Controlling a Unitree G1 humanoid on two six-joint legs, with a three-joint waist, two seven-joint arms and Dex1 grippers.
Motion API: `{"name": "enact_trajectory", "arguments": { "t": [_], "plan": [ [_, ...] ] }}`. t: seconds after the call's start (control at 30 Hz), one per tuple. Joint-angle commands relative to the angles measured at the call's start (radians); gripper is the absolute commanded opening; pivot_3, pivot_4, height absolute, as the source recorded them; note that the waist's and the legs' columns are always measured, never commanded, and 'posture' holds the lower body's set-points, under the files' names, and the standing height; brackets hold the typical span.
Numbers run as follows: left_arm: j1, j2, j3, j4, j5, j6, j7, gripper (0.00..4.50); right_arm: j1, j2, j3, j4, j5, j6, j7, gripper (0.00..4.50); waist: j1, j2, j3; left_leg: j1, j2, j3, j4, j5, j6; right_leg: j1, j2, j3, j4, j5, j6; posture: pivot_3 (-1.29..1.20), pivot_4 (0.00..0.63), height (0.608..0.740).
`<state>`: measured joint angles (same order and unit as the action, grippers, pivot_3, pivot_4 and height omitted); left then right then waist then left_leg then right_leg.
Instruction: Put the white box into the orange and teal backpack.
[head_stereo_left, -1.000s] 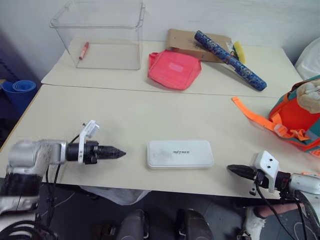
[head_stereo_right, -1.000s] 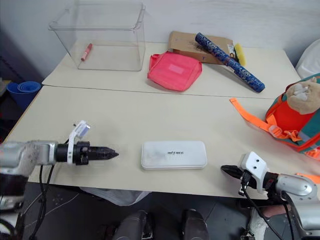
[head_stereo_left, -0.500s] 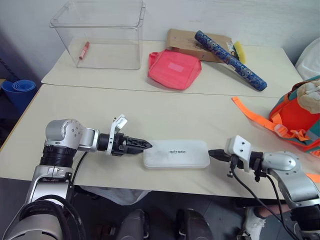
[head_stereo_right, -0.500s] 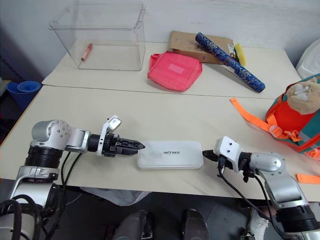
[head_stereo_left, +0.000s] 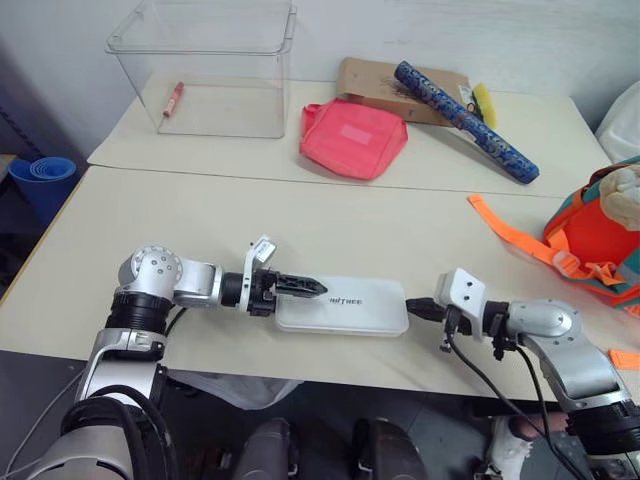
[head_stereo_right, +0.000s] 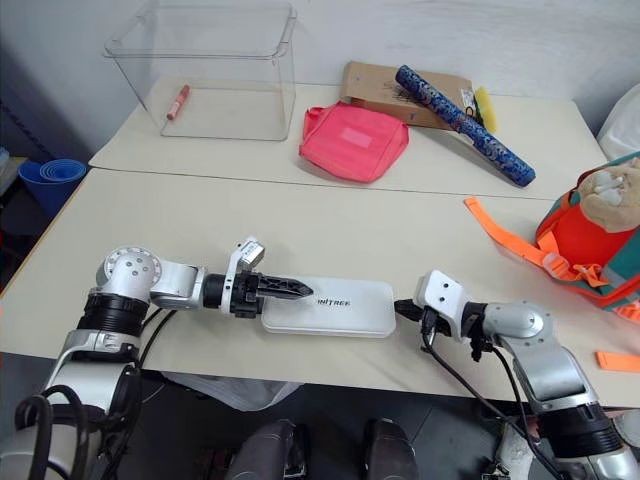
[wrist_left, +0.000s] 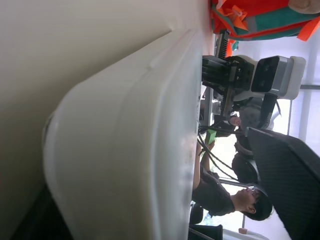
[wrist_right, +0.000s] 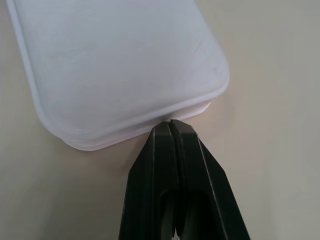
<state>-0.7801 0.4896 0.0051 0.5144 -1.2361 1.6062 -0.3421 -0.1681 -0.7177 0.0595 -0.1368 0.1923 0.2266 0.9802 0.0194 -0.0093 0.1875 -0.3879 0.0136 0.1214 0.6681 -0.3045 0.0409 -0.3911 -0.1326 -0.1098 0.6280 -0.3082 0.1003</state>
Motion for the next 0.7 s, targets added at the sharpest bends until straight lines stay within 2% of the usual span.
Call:
{"name": "enact_trajectory", "arguments": {
  "t": [0.03,0.17,0.23,0.33,0.47,0.6,0.7],
  "plan": [
    [0.006,-0.008,0.041,-0.023,-0.095,0.008,0.037,2.97,0.035,0.010,-0.038,-0.066,0.042,0.001,-0.013,0.00,0.000,0.000,0.000,0.000,0.000,0.000,0.000,0.000,0.000,0.000,0.000,0.000,0.000,0.000,0.000,0.00,0.150,0.740],
    [0.045,0.000,0.094,-0.156,-0.080,0.005,-0.005,1.70,0.150,0.029,-0.162,-0.114,0.144,0.016,-0.039,0.00,0.001,0.000,0.000,0.000,0.000,0.000,0.000,0.000,0.000,0.000,0.000,0.000,0.000,0.000,0.000,0.00,0.150,0.740],
    [0.067,0.001,0.109,-0.216,-0.055,-0.019,-0.035,1.70,0.194,0.040,-0.221,-0.136,0.193,0.040,-0.057,0.00,0.002,0.000,0.000,-0.001,0.000,0.000,0.000,0.000,0.000,0.000,0.001,0.000,0.000,0.000,0.000,0.00,0.150,0.740],
    [0.160,0.063,0.037,-0.434,0.121,-0.313,-0.255,1.68,0.330,0.059,-0.349,-0.222,0.281,0.072,-0.084,0.56,0.002,0.000,0.000,0.000,0.000,0.000,-0.001,0.000,-0.001,0.000,0.001,0.000,-0.001,0.000,0.000,0.00,0.150,0.740],
    [0.248,0.112,-0.012,-0.526,0.307,-0.702,-0.626,1.68,0.549,0.128,-0.544,-0.321,0.316,0.048,-0.163,1.89,0.007,0.000,0.000,0.000,0.001,0.002,-0.003,0.000,-0.004,-0.001,0.003,0.001,-0.002,0.000,-0.001,0.00,0.150,0.740],
    [0.275,0.114,-0.054,-0.539,0.439,-0.924,-0.795,1.68,0.698,0.265,-0.756,-0.333,0.377,-0.007,-0.263,3.27,0.005,0.000,0.000,0.000,0.001,0.003,-0.004,-0.003,-0.009,-0.001,0.002,0.001,-0.005,0.000,-0.001,0.00,0.150,0.740],
    [0.280,0.096,-0.050,-0.543,0.453,-0.972,-0.853,1.68,0.771,0.319,-0.877,-0.298,0.390,-0.063,-0.291,4.37,0.005,0.000,0.000,0.000,0.001,0.003,-0.005,-0.005,-0.007,-0.001,0.001,0.002,-0.005,0.000,-0.001,0.00,0.150,0.740]
  ]
}}
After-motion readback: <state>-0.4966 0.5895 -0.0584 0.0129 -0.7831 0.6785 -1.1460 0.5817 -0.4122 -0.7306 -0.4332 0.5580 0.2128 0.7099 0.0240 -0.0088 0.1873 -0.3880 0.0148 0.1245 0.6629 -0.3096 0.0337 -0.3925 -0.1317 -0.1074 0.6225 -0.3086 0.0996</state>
